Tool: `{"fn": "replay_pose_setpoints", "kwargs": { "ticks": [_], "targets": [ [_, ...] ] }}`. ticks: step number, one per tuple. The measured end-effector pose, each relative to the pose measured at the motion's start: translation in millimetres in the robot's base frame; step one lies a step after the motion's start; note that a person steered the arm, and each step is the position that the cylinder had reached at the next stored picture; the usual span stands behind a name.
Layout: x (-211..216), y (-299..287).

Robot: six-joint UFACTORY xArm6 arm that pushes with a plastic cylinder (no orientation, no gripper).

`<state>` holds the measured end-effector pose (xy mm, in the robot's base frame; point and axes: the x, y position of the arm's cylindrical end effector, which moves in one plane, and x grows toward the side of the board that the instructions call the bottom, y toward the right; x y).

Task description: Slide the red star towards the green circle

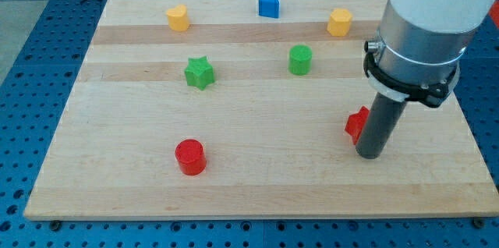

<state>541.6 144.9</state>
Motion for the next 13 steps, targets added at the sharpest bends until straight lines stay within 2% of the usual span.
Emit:
{"fn": "replay_pose_setpoints", "kwargs": {
  "ticks": [3,4,6,7,10,11,13],
  "targets": [
    [-2,-9],
    [-19,8],
    [-24,44],
    [-37,42],
    [-38,34],
    [-14,29],
    [-13,-13]
  ]
}}
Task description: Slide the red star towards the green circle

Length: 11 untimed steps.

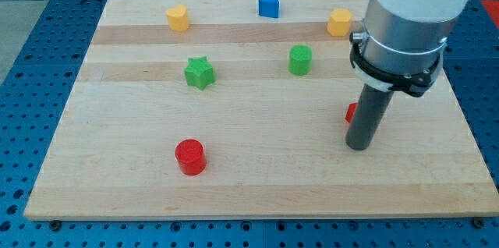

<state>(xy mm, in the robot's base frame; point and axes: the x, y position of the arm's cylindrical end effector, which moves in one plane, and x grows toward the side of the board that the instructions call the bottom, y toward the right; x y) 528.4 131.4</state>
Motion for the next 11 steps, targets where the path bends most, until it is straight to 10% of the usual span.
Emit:
{"fn": "replay_pose_setpoints", "kwargs": {
  "ticks": [11],
  "targets": [
    [-56,54]
  ]
}}
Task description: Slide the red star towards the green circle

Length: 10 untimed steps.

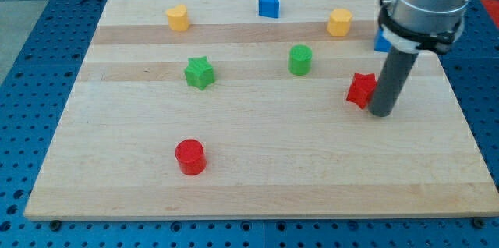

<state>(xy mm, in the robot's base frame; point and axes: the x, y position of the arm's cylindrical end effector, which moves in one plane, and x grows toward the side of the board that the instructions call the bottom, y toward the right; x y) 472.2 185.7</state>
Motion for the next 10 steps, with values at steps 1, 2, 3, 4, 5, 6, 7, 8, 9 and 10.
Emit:
{"fn": "replay_pose_setpoints", "kwargs": {
  "ticks": [1,2,3,4,5,6,7,8,9,10],
  "targets": [
    [-2,8],
    [-17,8],
    [-17,7],
    [-8,-1],
    [-6,-17],
    [-18,-33],
    [-21,-33],
    [-40,-36],
    [-41,-38],
    [-42,-43]
  ]
}}
